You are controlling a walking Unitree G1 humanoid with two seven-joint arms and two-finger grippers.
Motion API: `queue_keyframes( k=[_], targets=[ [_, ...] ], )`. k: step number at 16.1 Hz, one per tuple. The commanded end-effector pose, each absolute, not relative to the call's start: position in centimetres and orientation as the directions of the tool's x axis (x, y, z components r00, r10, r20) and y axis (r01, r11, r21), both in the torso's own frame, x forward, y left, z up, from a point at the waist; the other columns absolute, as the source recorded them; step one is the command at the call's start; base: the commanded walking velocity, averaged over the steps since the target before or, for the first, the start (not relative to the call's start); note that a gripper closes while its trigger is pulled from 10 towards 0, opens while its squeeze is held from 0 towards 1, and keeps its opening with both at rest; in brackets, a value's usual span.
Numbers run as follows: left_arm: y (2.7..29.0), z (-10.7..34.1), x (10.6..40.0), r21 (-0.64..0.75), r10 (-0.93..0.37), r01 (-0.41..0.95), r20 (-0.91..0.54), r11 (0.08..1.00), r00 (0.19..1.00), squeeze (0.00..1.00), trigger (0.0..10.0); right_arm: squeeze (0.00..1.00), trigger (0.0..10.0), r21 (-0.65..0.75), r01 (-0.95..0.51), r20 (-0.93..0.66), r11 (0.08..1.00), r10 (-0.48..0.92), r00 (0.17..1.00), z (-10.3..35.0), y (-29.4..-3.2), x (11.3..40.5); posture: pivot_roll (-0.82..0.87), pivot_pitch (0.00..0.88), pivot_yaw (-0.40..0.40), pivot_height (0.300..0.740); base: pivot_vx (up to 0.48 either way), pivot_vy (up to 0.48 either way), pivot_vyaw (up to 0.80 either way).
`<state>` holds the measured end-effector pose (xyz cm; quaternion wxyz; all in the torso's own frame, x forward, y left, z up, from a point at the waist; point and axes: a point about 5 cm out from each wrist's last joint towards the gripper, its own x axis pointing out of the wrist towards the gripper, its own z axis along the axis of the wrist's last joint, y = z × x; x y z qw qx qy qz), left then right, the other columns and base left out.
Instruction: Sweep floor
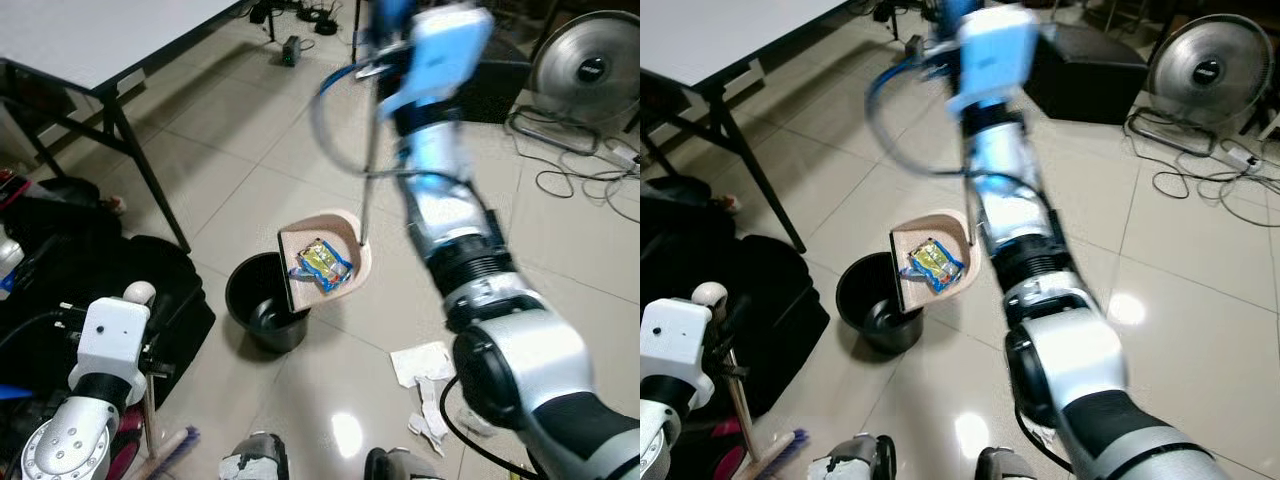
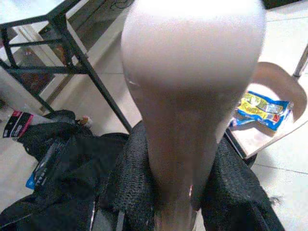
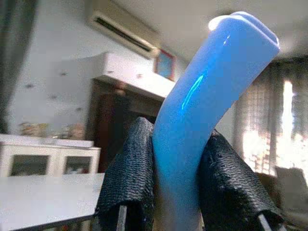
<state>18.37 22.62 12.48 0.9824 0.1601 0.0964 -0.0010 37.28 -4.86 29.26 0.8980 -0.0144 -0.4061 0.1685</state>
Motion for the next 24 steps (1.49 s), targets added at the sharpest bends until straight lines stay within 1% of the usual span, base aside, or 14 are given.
queue_keyframes(
  k=[1, 2, 4, 5, 6, 12, 24],
  targets=[
    [23.1, 13.1, 18.1, 0.341, 0.042, 0.023, -0.182, 0.940, 0.982, 0.00, 10.0, 0.00, 10.0, -0.242, -0.315, 0.785, 0.918, 0.376, 0.492, 30.9, -3.1, 36.1, 0.20, 0.206, 0.008, 0.740, 0.000, 0.000, 0.00],
    [23.1, 13.1, 18.0, 0.342, 0.043, 0.023, -0.183, 0.939, 0.982, 0.00, 10.0, 0.00, 10.0, -0.265, -0.327, 0.789, 0.907, 0.399, 0.467, 30.7, -2.3, 35.7, 0.20, 0.205, 0.009, 0.740, 0.000, 0.000, 0.00],
    [23.2, 13.2, 17.9, 0.347, 0.044, 0.024, -0.185, 0.937, 0.982, 0.00, 10.0, 0.00, 10.0, -0.339, -0.364, 0.797, 0.867, 0.471, 0.379, 30.0, 0.2, 34.1, 0.21, 0.206, 0.011, 0.740, 0.000, 0.000, 0.00],
    [23.2, 13.2, 17.9, 0.348, 0.044, 0.024, -0.186, 0.937, 0.982, 0.00, 10.0, 0.00, 10.0, -0.366, -0.371, 0.796, 0.853, 0.494, 0.350, 29.8, 0.9, 33.7, 0.21, 0.207, 0.012, 0.740, 0.000, 0.000, 0.00],
    [23.2, 13.2, 18.0, 0.348, 0.043, 0.026, -0.187, 0.937, 0.981, 0.00, 10.0, 0.00, 10.0, -0.405, -0.387, 0.792, 0.828, 0.529, 0.303, 29.4, 2.0, 32.8, 0.21, 0.206, 0.013, 0.740, 0.000, 0.000, 0.00],
    [23.1, 13.2, 18.0, 0.345, 0.039, 0.030, -0.189, 0.938, 0.981, 0.00, 10.0, 0.00, 10.0, -0.493, -0.454, 0.764, 0.742, 0.619, 0.181, 27.4, 4.5, 30.4, 0.21, 0.204, 0.015, 0.740, 0.000, 0.000, 0.00],
    [23.1, 13.2, 18.0, 0.345, 0.039, 0.030, -0.189, 0.938, 0.981, 0.00, 10.0, 0.00, 10.0, -0.493, -0.454, 0.764, 0.742, 0.619, 0.181, 27.4, 4.5, 30.4, 0.21, 0.204, 0.015, 0.740, 0.000, 0.000, 0.00]
  ],
)
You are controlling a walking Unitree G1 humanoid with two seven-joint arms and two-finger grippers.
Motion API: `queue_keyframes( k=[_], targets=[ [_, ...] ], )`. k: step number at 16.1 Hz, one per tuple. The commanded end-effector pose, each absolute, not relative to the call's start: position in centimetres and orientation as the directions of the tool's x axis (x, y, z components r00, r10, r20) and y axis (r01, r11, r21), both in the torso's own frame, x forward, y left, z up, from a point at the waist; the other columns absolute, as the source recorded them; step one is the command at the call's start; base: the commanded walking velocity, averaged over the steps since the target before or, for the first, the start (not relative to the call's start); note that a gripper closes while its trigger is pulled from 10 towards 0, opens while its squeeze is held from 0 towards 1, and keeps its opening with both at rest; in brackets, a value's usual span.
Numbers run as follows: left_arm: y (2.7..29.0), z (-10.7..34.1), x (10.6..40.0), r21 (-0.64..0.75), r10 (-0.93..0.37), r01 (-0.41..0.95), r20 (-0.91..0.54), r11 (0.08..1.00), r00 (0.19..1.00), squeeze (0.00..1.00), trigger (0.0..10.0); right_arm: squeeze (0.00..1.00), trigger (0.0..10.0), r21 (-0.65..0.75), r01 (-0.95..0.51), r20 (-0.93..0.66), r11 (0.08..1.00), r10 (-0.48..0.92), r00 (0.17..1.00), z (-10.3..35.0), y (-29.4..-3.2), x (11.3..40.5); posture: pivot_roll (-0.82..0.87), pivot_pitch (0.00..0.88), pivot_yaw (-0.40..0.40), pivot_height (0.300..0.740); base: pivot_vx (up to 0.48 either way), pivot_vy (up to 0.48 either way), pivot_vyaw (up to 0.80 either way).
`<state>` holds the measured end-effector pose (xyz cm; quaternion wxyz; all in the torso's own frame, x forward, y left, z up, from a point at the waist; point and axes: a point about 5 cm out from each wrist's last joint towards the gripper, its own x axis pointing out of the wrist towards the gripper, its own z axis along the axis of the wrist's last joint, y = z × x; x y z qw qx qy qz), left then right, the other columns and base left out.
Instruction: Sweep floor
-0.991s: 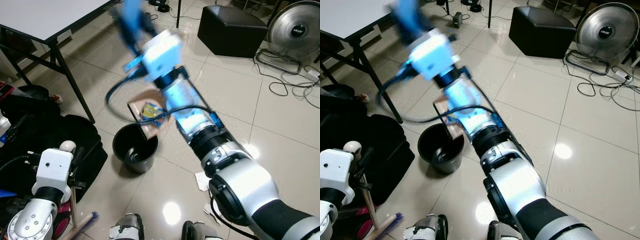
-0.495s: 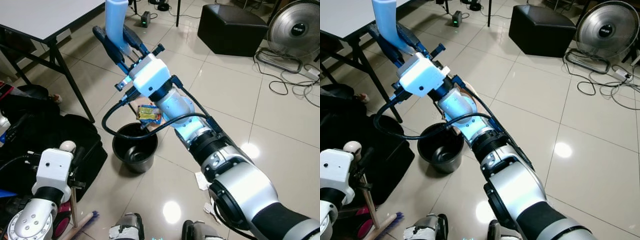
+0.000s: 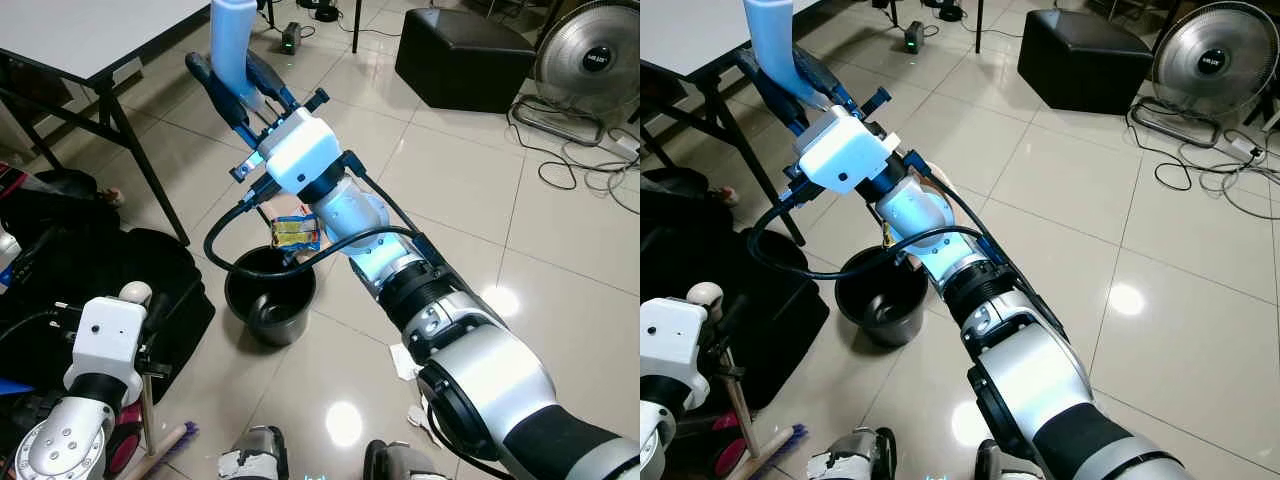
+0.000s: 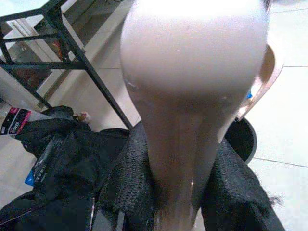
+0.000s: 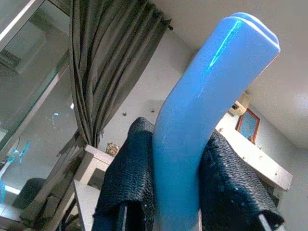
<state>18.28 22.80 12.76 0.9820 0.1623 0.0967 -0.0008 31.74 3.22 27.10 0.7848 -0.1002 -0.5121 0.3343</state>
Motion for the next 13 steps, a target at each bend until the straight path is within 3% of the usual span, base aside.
queue_keyframes(
  k=[1, 4, 7, 13],
  targets=[
    [23.1, 13.2, 18.0, 0.345, 0.039, 0.030, -0.189, 0.938, 0.981, 0.00, 10.0, 0.00, 10.0, -0.493, -0.454, 0.764, 0.742, 0.619, 0.181, 27.4, 4.5, 30.4, 0.21, 0.204, 0.015, 0.740, 0.000, 0.000, 0.00],
    [23.1, 13.2, 18.0, 0.345, 0.039, 0.030, -0.189, 0.938, 0.981, 0.00, 10.0, 0.00, 10.0, -0.493, -0.454, 0.764, 0.742, 0.619, 0.181, 27.4, 4.5, 30.4, 0.21, 0.204, 0.015, 0.740, 0.000, 0.000, 0.00],
    [22.2, 13.3, 19.1, 0.316, 0.014, 0.039, -0.164, 0.948, 0.986, 0.00, 10.0, 0.00, 10.0, -0.463, -0.618, 0.757, 0.635, 0.646, 0.096, 25.3, 7.0, 27.2, 0.18, 0.186, 0.018, 0.740, 0.000, 0.000, 0.00],
    [22.3, 13.0, 19.7, 0.310, 0.015, 0.036, -0.160, 0.950, 0.987, 0.00, 10.0, 0.00, 10.0, -0.479, -0.617, 0.751, 0.624, 0.656, 0.080, 25.6, 6.8, 27.2, 0.18, 0.178, 0.019, 0.740, 0.000, 0.000, 0.00]
  ],
)
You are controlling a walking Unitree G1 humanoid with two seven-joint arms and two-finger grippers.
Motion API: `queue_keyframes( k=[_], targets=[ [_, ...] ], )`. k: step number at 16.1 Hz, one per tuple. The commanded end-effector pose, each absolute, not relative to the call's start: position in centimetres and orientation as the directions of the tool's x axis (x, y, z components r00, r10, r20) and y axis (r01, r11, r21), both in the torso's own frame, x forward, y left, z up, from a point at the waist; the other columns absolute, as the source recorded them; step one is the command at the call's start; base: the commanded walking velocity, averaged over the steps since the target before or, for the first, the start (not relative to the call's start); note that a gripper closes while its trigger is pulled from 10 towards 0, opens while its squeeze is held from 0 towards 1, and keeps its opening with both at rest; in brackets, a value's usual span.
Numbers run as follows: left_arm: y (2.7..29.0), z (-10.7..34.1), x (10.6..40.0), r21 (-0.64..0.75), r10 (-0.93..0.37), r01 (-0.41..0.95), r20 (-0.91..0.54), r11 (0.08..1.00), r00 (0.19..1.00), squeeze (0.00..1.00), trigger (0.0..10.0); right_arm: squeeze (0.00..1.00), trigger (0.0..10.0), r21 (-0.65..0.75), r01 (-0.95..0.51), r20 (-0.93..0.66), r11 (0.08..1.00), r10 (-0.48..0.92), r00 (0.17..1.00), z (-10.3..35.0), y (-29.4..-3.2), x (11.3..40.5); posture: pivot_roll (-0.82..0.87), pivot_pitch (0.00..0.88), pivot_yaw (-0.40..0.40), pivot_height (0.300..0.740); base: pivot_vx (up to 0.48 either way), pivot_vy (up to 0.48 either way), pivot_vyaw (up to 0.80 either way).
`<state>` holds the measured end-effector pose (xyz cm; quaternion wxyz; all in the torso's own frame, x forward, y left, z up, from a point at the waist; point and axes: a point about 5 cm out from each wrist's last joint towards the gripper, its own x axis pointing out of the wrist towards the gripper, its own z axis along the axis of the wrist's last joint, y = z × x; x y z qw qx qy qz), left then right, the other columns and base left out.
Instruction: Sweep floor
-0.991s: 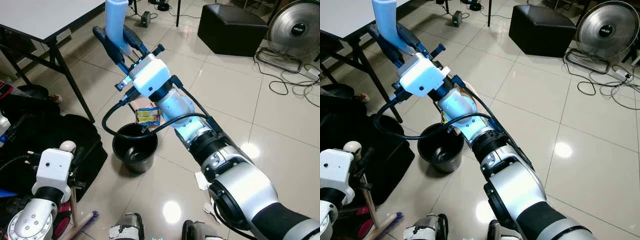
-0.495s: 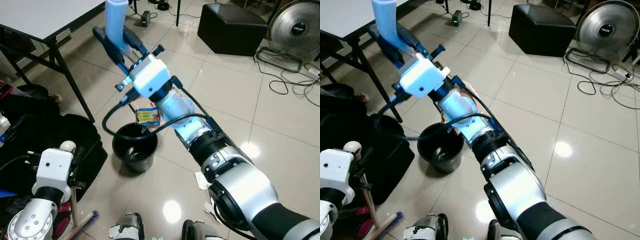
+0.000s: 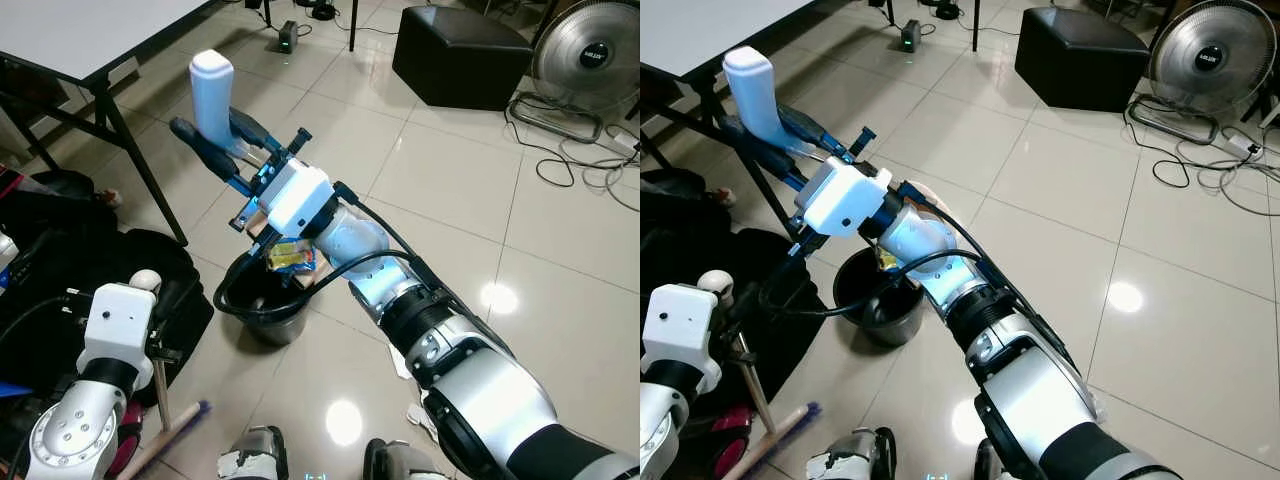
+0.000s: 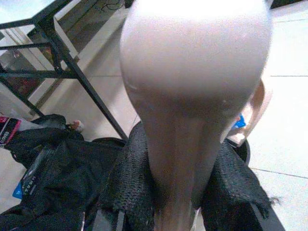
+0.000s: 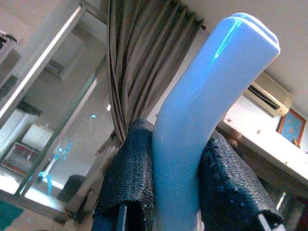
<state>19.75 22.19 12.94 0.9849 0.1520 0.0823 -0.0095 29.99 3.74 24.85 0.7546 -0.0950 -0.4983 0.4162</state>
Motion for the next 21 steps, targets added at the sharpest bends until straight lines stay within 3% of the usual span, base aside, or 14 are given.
queue_keyframes(
  k=[1, 4, 11, 13, 21],
  targets=[
    [22.2, 13.0, 19.9, 0.309, 0.014, 0.036, -0.158, 0.950, 0.987, 0.00, 10.0, 0.00, 10.0, -0.519, -0.612, 0.738, 0.596, 0.674, 0.030, 25.7, 6.9, 26.8, 0.17, 0.176, 0.018, 0.740, 0.000, 0.000, 0.00],
    [22.1, 12.9, 20.0, 0.305, 0.011, 0.037, -0.154, 0.952, 0.988, 0.00, 10.0, 0.00, 10.0, -0.481, -0.655, 0.744, 0.583, 0.666, 0.047, 25.7, 7.6, 26.4, 0.17, 0.172, 0.019, 0.740, 0.000, 0.000, 0.00],
    [22.0, 12.9, 20.1, 0.305, 0.005, 0.042, -0.152, 0.951, 0.988, 0.00, 10.0, 0.00, 10.0, -0.613, -0.626, 0.653, 0.483, 0.755, -0.056, 24.2, 8.2, 25.0, 0.17, 0.172, 0.020, 0.740, 0.000, 0.000, 0.00],
    [21.9, 12.9, 20.1, 0.302, 0.004, 0.042, -0.152, 0.952, 0.988, 0.00, 10.0, 0.00, 10.0, -0.547, -0.669, 0.675, 0.503, 0.738, 0.002, 24.1, 8.4, 25.1, 0.17, 0.174, 0.020, 0.740, 0.000, 0.000, 0.00],
    [21.9, 13.0, 20.1, 0.304, 0.006, 0.040, -0.151, 0.952, 0.988, 0.00, 10.0, 0.00, 10.0, -0.590, -0.615, 0.677, 0.524, 0.736, -0.022, 24.5, 8.4, 24.8, 0.17, 0.171, 0.017, 0.740, 0.000, 0.000, 0.00]
  ],
)
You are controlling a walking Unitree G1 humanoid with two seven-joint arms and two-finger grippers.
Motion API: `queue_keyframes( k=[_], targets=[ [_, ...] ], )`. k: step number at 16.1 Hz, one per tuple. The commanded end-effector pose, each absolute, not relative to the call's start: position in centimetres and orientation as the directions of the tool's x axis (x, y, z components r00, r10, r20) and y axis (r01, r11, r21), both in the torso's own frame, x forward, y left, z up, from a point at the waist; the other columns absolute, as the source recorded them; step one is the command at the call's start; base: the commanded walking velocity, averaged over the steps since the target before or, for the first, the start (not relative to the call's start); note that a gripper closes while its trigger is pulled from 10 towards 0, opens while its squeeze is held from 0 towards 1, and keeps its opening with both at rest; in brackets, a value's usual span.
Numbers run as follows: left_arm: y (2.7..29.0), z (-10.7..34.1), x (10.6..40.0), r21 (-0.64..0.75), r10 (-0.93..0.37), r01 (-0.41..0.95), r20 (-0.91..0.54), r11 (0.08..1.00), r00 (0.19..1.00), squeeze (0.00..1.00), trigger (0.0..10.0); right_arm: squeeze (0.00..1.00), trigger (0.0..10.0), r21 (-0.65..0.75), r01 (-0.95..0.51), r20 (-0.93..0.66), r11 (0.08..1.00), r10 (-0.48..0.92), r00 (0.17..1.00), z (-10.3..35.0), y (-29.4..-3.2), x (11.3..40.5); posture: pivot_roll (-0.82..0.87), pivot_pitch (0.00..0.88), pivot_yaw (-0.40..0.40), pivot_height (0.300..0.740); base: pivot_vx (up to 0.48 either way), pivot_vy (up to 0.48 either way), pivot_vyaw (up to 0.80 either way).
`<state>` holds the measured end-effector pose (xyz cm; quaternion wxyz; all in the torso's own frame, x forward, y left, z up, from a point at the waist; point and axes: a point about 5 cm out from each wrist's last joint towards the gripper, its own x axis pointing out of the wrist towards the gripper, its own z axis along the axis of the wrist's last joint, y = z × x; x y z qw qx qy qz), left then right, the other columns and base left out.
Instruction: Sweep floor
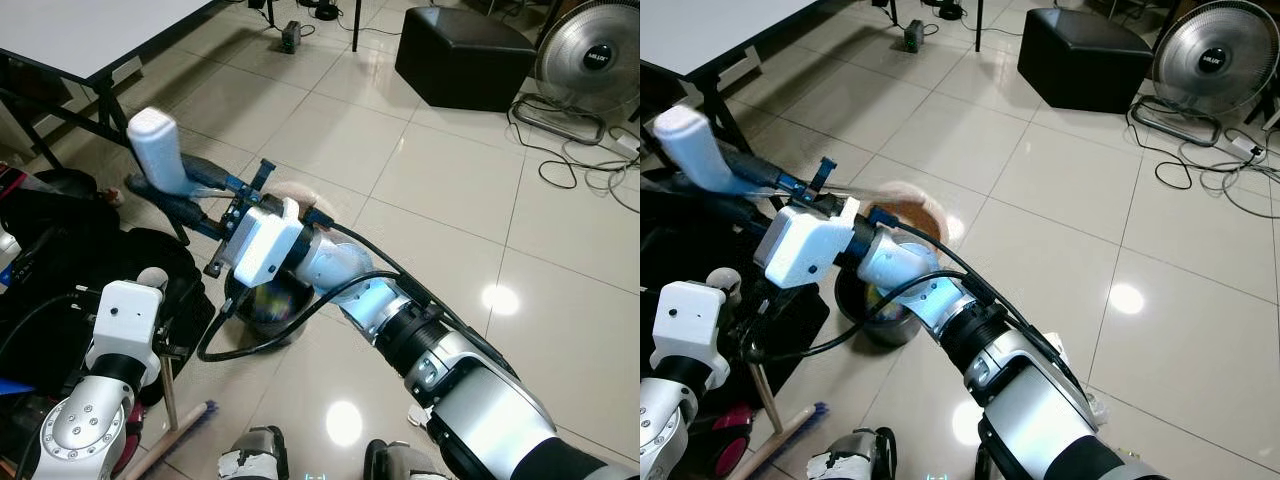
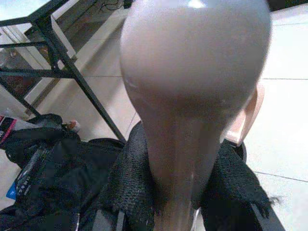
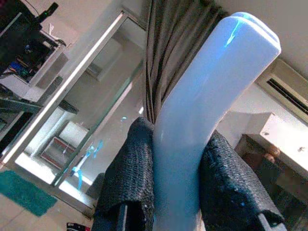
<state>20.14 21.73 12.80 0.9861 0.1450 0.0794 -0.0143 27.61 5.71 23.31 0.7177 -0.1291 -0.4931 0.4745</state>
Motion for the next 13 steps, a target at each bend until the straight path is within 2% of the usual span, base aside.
queue_keyframes(
  k=[1, 3, 5, 6, 8, 10, 11, 12, 13],
  targets=[
    [21.8, 13.0, 20.2, 0.303, 0.006, 0.040, -0.150, 0.952, 0.989, 0.00, 10.0, 0.00, 10.0, -0.588, -0.606, 0.682, 0.536, 0.731, -0.016, 24.7, 8.2, 25.0, 0.17, 0.167, 0.018, 0.740, 0.000, 0.000, 0.00],
    [21.6, 12.8, 20.5, 0.284, 0.000, 0.045, -0.156, 0.958, 0.988, 0.00, 10.0, 0.00, 10.0, -0.572, -0.576, 0.702, 0.584, 0.711, 0.023, 25.7, 7.5, 26.0, 0.15, 0.154, 0.024, 0.740, 0.000, 0.000, 0.00],
    [20.8, 12.6, 21.5, 0.237, -0.021, 0.061, -0.169, 0.970, 0.985, 0.00, 10.0, 0.00, 10.0, -0.522, -0.495, 0.753, 0.695, 0.647, 0.115, 28.7, 5.2, 28.3, 0.12, 0.133, 0.032, 0.740, 0.000, 0.000, 0.00],
    [20.5, 12.6, 21.8, 0.236, -0.025, 0.066, -0.170, 0.970, 0.985, 0.00, 10.0, 0.00, 10.0, -0.502, -0.481, 0.763, 0.719, 0.629, 0.145, 29.3, 4.5, 28.9, 0.11, 0.127, 0.035, 0.740, 0.000, 0.000, 0.00],
    [19.5, 12.5, 23.0, 0.229, -0.070, 0.108, -0.168, 0.967, 0.983, 0.00, 10.0, 0.00, 10.0, -0.447, -0.390, 0.783, 0.805, 0.563, 0.265, 31.5, 1.2, 31.0, 0.06, 0.098, 0.038, 0.740, 0.000, 0.000, 0.00],
    [18.9, 12.5, 24.0, 0.220, -0.085, 0.116, -0.146, 0.969, 0.986, 0.00, 10.0, 0.00, 10.0, -0.350, -0.318, 0.780, 0.881, 0.462, 0.422, 32.8, -3.3, 32.6, 0.04, 0.077, 0.033, 0.740, 0.000, 0.000, 0.00],
    [18.8, 12.5, 24.2, 0.226, -0.085, 0.116, -0.143, 0.967, 0.986, 0.00, 10.0, 0.00, 10.0, -0.337, -0.303, 0.777, 0.891, 0.445, 0.445, 32.8, -4.1, 32.7, 0.03, 0.067, 0.030, 0.740, 0.000, 0.000, 0.00],
    [18.7, 12.5, 24.3, 0.222, -0.091, 0.124, -0.153, 0.967, 0.984, 0.00, 10.0, 0.00, 10.0, -0.317, -0.226, 0.760, 0.921, 0.389, 0.520, 32.6, -7.3, 32.7, 0.03, 0.054, 0.028, 0.740, 0.000, 0.000, 0.00],
    [18.6, 12.5, 24.4, 0.221, -0.093, 0.126, -0.154, 0.967, 0.984, 0.00, 10.0, 0.00, 10.0, -0.315, -0.213, 0.753, 0.925, 0.380, 0.538, 32.5, -7.8, 32.6, 0.03, 0.050, 0.028, 0.740, 0.000, 0.000, 0.00]
  ],
)
